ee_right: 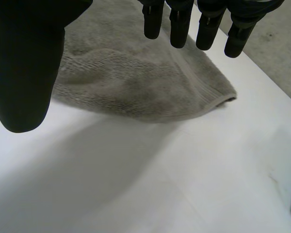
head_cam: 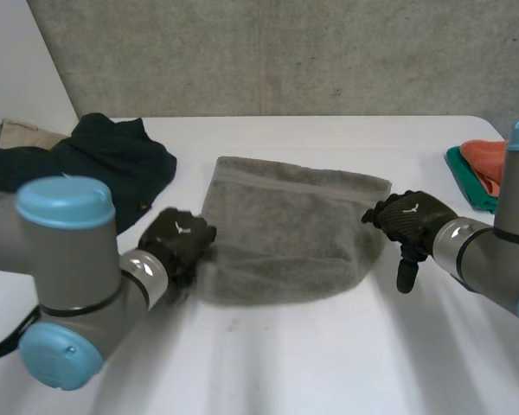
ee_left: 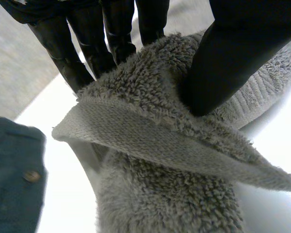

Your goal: Fold the laundry.

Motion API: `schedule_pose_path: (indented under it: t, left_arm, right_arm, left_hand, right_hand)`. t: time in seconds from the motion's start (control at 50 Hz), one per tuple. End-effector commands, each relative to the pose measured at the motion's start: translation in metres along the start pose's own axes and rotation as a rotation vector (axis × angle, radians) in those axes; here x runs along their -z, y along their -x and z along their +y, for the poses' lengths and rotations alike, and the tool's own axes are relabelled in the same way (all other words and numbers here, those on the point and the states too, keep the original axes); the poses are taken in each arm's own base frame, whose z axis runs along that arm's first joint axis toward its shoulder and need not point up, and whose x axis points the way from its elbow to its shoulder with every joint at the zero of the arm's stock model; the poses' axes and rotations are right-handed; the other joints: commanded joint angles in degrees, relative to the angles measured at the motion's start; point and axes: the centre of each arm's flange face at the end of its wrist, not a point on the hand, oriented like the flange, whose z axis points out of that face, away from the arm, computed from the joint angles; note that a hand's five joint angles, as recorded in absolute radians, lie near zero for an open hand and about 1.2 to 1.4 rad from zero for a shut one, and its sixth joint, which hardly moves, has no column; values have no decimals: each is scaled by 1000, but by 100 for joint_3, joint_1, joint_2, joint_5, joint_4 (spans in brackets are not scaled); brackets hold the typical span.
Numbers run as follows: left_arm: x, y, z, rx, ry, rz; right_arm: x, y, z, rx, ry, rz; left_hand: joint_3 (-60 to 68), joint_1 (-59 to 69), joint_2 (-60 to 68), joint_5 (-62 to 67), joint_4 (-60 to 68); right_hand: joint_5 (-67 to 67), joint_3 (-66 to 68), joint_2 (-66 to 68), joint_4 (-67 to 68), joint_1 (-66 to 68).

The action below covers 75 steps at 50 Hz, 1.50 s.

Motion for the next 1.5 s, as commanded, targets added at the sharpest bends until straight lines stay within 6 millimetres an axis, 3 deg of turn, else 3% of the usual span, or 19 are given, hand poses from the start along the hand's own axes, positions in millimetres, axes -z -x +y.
schedule_pose_path:
  t: [0.02,0.1,0.2,0.36,0.48,0.52,0.54,0.6,0.76,0.88,0.92,1.0,1.06,1.08,1.1,1.16,1.22,1.32,1.5]
  left_arm:
    - [73,41,-88,158,-235,-86]
    - [109,52,-118,231,-306,-78]
    - [134,58,-136,270,-310,-43]
    - [152,65,-153,301,-322,-31]
    - [155,71,-161,314,-348,-67]
    - [156,72,-162,324,-348,-70]
    - [157,73,-162,335,-349,-73]
    - [157,74,-161,357,-351,-76]
    - [153,89,-157,426,-354,-113]
    - [133,95,-134,432,-273,-120]
    - [108,98,-116,436,-215,-123]
    - [68,101,-85,430,-124,-116]
    - [47,100,-68,431,-71,-103]
    - [37,100,-59,436,-39,-98]
    - [33,100,-56,439,-25,-94]
    - [27,101,-52,449,-1,-95]
    - [33,103,-57,457,-9,-94]
    - [71,111,-90,476,-104,-113]
    - [139,102,-132,442,-290,-97]
  right_arm:
    - [-11,-23,1,-44,-17,45]
    - [-31,-29,3,-128,-64,52]
    - [-56,-25,7,-255,-97,37]
    - [-85,0,7,-371,-140,-14]
    - [-90,38,9,-366,-106,-109]
    - [-92,43,11,-366,-104,-117]
    - [-96,43,10,-366,-116,-110]
    - [-100,37,8,-386,-127,-72]
    - [-85,-14,-5,-422,-161,73]
    - [-20,-75,-51,-262,-274,225]
    - [7,-87,-67,-201,-312,255]
    - [31,-81,-81,-158,-342,201]
    - [33,-66,-79,-163,-307,123]
    - [28,-56,-70,-178,-251,68]
    - [25,-50,-64,-184,-217,42]
    - [7,-32,-39,-208,-90,-31]
    - [-4,-22,-24,-225,-22,-65]
    - [-22,1,-2,-238,46,-137]
    - [-47,15,0,-283,-32,-144]
  left_hand:
    - [1255,1553,1177,1506,1186]
    - [1255,1553,1177,1506,1186]
    - [1255,1553,1177,1506,1186]
    - [1255,1553,1177,1506,1186]
    - [1255,1553,1177,1506,1186]
    - [1255,1553,1177,1506,1186]
    - [1255,1553,1177,1506,1186]
    - [1255,1553,1177,1506,1186]
    - [1255,1553,1177,1506,1186]
    - [1255,1553,1177,1506,1186]
    - [1255,1553,1177,1506,1186]
    - [1255,1553,1177,1506,1186]
    - [1255,1553,1177,1506,1186]
    - [1255,1553,1177,1506,1186]
    - [1255,1553,1177,1506,1186]
    - [1255,1553,1177,1506,1186]
    - [1255,1553,1177,1506,1186]
    - [1255,1553,1177,1506,1186]
    - [1255,1553,1177,1506,1186]
  right_hand:
    - [-272,-180,-194,-171,-275]
    - [-272,-180,-194,-171,-275]
    - [-272,-180,-194,-171,-275]
    - [-272,-180,-194,-171,-275]
    - [-272,-180,-194,-171,-275]
    - [1149,1241,1227,1251,1146]
    - [3872,3964,3950,3974,3869]
    - [6722,6814,6800,6824,6720]
    - [6728,6820,6806,6829,6725]
    - [6728,6820,6806,6829,6725]
    - [6728,6820,6806,6829,6725]
    - [6728,6820,6806,6829,6725]
    - [6728,6820,6806,6829,6725]
    - [3645,3737,3723,3746,3642]
    - [2282,2374,2360,2383,2279]
    - [1497,1589,1575,1599,1494]
    - [756,848,834,858,753]
    - [334,426,412,436,331]
    - [350,442,428,452,348]
